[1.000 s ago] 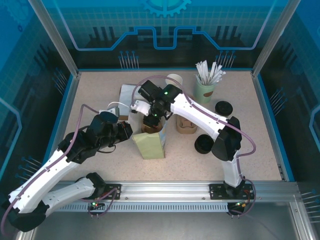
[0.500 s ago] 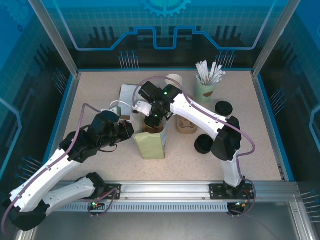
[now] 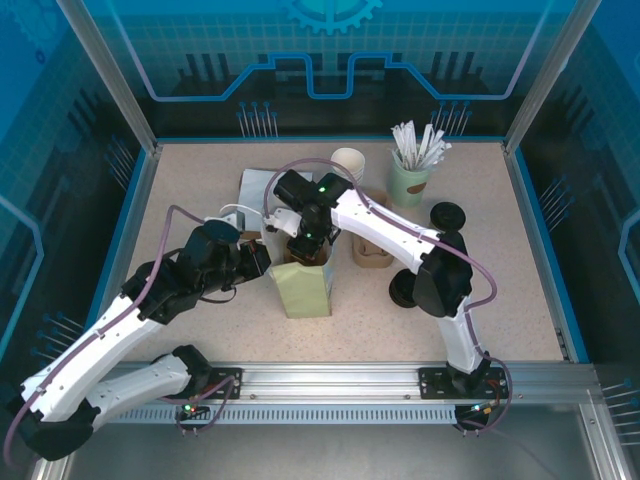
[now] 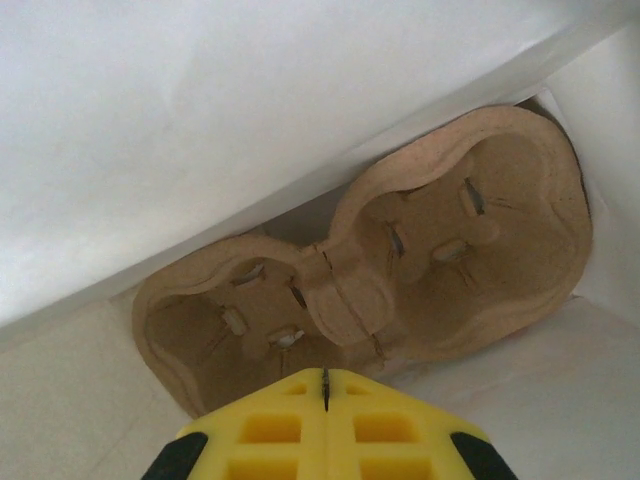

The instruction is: Pack the takeout coffee

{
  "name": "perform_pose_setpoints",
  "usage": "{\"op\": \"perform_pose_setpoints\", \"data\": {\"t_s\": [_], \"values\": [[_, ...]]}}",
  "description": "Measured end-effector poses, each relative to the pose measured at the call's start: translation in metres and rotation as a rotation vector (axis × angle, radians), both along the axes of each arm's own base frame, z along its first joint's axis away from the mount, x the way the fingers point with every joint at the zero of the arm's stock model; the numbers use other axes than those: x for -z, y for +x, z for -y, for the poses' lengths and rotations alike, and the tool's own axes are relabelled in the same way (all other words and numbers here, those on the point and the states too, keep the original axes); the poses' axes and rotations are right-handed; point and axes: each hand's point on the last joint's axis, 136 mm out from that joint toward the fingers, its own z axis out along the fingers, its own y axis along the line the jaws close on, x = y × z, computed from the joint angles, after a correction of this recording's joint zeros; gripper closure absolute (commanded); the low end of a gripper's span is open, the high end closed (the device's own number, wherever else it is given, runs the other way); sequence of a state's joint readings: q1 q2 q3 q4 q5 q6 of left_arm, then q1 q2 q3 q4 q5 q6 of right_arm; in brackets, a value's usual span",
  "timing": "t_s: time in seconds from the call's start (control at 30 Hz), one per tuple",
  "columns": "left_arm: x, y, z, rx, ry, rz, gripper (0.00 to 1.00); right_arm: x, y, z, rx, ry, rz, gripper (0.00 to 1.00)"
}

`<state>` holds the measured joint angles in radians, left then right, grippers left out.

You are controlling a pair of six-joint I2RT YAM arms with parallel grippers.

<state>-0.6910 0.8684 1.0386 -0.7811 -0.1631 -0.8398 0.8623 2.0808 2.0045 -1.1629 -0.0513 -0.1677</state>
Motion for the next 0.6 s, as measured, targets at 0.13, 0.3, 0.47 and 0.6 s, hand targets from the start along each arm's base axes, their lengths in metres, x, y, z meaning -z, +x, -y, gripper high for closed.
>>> {"op": "perform_pose_setpoints", "data": {"t_s": [0.13, 0.3, 0.47, 0.6], "values": [[0.0, 0.0, 0.003, 0.008, -0.001, -0.001, 0.92, 0.008, 0.003, -0.001, 0.031, -0.016, -0.011, 1.0], [0.001, 0.001, 0.004, 0.01, -0.001, -0.001, 0.92, 0.019, 0.005, 0.0, 0.061, -0.04, -0.023, 1.0], [0.0, 0.0, 0.005, 0.014, -0.003, 0.002, 0.92, 0.025, 0.007, 0.001, 0.073, -0.056, -0.024, 1.0], [0.0, 0.0, 0.005, 0.015, -0.003, 0.002, 0.92, 0.028, 0.008, 0.002, 0.079, -0.068, -0.021, 1.0]]}}
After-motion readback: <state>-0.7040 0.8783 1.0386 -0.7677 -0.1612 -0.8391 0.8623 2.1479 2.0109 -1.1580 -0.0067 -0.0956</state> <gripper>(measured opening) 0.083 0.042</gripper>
